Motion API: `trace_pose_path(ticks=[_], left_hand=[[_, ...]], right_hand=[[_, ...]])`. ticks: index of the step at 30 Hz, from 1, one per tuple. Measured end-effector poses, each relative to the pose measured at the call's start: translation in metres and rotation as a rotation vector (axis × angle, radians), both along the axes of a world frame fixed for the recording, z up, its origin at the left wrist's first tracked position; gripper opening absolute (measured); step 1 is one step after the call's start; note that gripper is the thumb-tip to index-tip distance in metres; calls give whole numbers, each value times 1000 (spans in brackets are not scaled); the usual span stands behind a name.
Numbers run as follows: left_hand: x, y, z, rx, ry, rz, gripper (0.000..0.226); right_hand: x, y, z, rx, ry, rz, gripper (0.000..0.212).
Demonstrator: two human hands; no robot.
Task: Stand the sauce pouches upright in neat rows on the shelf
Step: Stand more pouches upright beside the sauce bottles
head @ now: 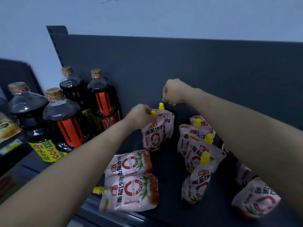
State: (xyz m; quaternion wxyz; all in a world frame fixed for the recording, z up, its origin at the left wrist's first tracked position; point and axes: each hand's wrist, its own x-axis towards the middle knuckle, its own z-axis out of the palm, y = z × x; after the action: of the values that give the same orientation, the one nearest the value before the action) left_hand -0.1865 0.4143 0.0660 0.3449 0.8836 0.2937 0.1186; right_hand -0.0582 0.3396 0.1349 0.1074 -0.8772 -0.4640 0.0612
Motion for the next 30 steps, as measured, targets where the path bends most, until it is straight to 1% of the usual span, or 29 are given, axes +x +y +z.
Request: trace_pose_path(ticks=[2, 4, 7, 9, 11, 14, 16, 18, 19, 21, 24, 26, 27, 30], left_hand=[[-10, 4, 4, -40, -78, 59, 25], [-25, 8, 8, -34, -113, 120, 26], [-55, 14, 5, -34, -66, 204, 10], [-75, 17, -1, -60, -15, 249, 7], [-95, 13, -9, -76, 90, 273, 11], [-123, 4, -24, -134, 237, 311, 21], [-138, 0, -36, -182, 321, 358, 22], [-151, -4, -48, -175, 446, 394, 20], [-156, -7, -54, -168, 502, 407, 21], [-166, -13, -66, -198, 566, 441, 25], [-173, -23, -83, -258, 571, 469, 38], [-172, -29, -91, -293, 544, 473, 32], [-171, -32, -94, -302, 531, 479, 29], [-168, -37, -99, -231, 504, 505, 29]], right_hand=[[-13, 6, 5, 47, -46, 48, 20], [-30, 13, 8, 78, -65, 117, 15], [-61, 24, 7, 59, -32, 234, 12], [-81, 32, -1, 11, -3, 319, 12], [-100, 40, -14, -89, 21, 401, 16], [-126, 49, -38, -240, 11, 501, 24], [-139, 54, -55, -353, 11, 569, 29], [-147, 61, -73, -472, -51, 642, 34], [-150, 64, -82, -517, -90, 665, 36], [-153, 74, -100, -598, -98, 671, 43], [-155, 81, -123, -677, -113, 677, 59], [-155, 79, -136, -678, -100, 654, 70], [-155, 79, -141, -661, -57, 641, 75], [-154, 80, -147, -620, 44, 640, 83]])
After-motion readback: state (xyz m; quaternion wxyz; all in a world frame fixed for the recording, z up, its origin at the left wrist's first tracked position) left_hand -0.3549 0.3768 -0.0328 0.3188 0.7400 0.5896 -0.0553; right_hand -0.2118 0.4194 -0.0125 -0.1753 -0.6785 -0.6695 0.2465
